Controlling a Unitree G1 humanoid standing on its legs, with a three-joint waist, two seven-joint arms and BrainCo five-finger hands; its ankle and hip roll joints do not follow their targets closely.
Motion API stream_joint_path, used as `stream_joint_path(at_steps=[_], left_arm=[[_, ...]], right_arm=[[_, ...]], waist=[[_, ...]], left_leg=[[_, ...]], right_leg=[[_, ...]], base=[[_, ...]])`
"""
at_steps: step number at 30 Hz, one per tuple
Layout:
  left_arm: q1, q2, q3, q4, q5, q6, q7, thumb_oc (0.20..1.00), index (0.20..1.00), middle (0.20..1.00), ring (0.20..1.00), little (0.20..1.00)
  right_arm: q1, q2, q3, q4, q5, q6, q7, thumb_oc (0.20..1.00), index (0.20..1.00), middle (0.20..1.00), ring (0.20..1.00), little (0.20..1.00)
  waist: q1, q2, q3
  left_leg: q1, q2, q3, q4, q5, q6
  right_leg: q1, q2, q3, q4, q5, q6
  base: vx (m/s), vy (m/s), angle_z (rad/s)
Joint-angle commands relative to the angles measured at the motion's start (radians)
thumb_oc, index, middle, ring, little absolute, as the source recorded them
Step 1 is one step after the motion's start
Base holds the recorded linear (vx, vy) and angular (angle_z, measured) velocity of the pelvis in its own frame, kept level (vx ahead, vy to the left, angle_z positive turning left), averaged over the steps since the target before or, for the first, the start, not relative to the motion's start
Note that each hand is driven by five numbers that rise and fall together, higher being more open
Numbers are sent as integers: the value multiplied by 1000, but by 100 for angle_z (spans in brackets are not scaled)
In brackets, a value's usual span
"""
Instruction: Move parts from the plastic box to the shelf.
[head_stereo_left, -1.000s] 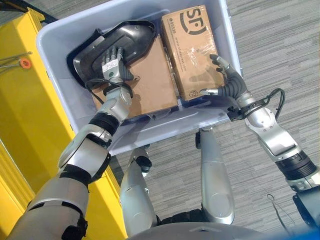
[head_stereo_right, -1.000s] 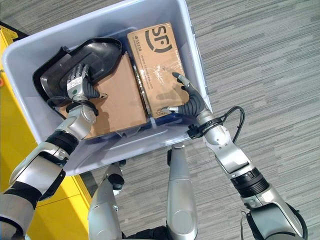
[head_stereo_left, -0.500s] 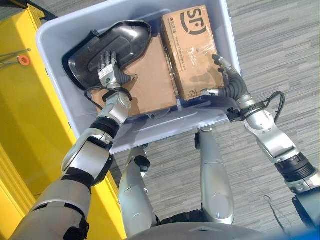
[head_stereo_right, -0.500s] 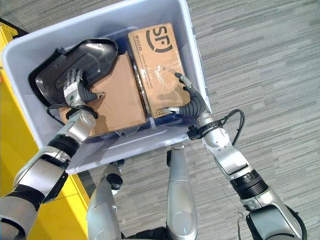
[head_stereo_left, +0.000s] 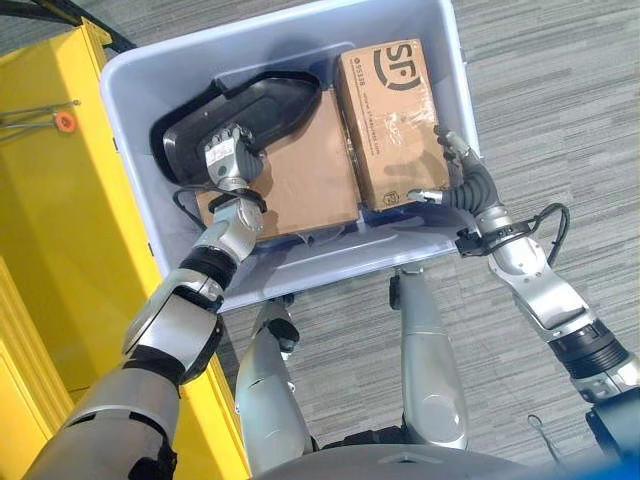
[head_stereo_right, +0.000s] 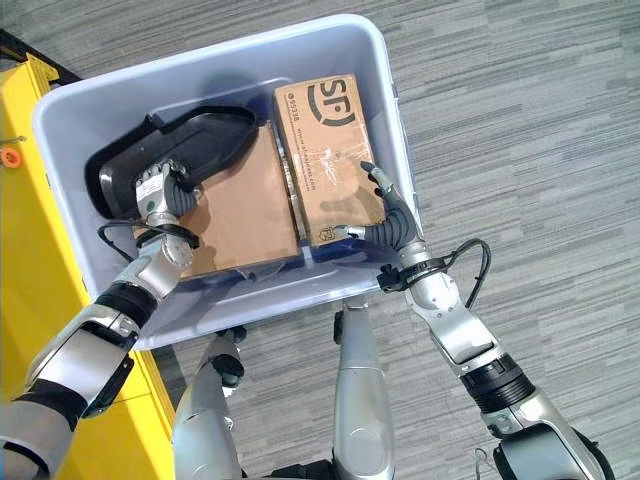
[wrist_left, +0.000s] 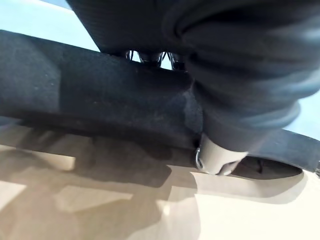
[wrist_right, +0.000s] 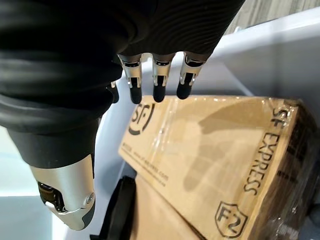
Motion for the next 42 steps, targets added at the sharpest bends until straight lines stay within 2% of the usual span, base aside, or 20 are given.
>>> stream_joint_path(at_steps=[1,4,10,16,19,21,26,33,35,38,42], left_arm=[[183,-59,-30,98,-5,4,-91,200,200,200,200,200],[199,-64,-35,76,15,-49,-66,200,200,200,200,200],[227,-24,-70,-124,209,-132,-28,200,200,200,200,200],[288,94,-96,-335,377,-170,15,200,200,200,200,200],[311,206,-94,-433,415,-216,26,200,200,200,200,200],[297,279,-89,-476,394,-265,37,200,200,200,200,200],[235,389,-71,-576,329,-330,25,200,200,200,200,200],[160,440,-92,-624,344,-343,25,200,200,200,200,200],[110,460,-114,-634,379,-358,33,200,200,200,200,200],[0,512,-186,-668,427,-425,34,200,200,200,200,200],[-105,543,-307,-726,476,-476,22,200,200,200,200,200]], right_arm=[[-28,25,-43,-32,-10,-79,-20,1000,1000,1000,1000,1000],[-17,26,-46,-36,-12,-95,-25,1000,1000,1000,1000,1000],[40,31,-96,-73,14,-117,-40,1000,1000,1000,1000,1000],[106,27,-137,-63,45,-153,-30,1000,1000,1000,1000,1000],[136,-1,-158,-53,83,-175,3,1000,1000,1000,1000,1000],[119,-12,-177,-11,198,-160,16,1000,1000,1000,1000,1000],[75,-11,-204,63,253,-101,50,1000,1000,1000,1000,1000],[1,-16,-180,107,248,-26,101,1000,1000,1000,1000,1000],[-33,-7,-168,137,418,99,132,1000,1000,1000,1000,1000],[-80,22,-136,294,808,393,239,1000,1000,1000,1000,1000],[-151,18,-112,499,1023,528,291,1000,1000,1000,1000,1000]], waist=[[-3,-45,52],[-1,-43,52],[7,-29,52],[13,-10,52],[9,8,52],[8,22,52],[15,35,52],[25,31,52],[31,23,52],[53,8,52],[79,6,52]], left_leg=[[-61,12,-92,184,-158,-66],[-54,14,-90,181,-158,-64],[-7,5,-87,164,-160,-57],[84,-7,-75,134,-164,-49],[170,-15,-64,112,-170,-40],[213,-20,-64,99,-168,-35],[279,-30,-69,84,-172,-25],[297,-29,-81,84,-173,-24],[298,-28,-86,83,-173,-24],[299,-24,-94,80,-169,-28],[316,-24,-99,70,-162,-34]], right_leg=[[-2,38,-101,16,-62,11],[3,35,-103,18,-64,11],[48,28,-110,17,-67,13],[129,13,-114,10,-76,14],[192,2,-107,18,-88,13],[231,-4,-101,19,-95,7],[293,-14,-95,23,-107,3],[318,-17,-93,32,-114,-1],[321,-16,-96,34,-113,-2],[339,-16,-112,26,-108,1],[370,-21,-130,11,-102,3]], base=[[0,0,0],[0,0,0],[-3,6,1],[-3,69,5],[38,132,5],[11,113,0],[11,50,3],[0,0,0],[-18,-60,1],[-34,-104,4],[-10,-55,12]])
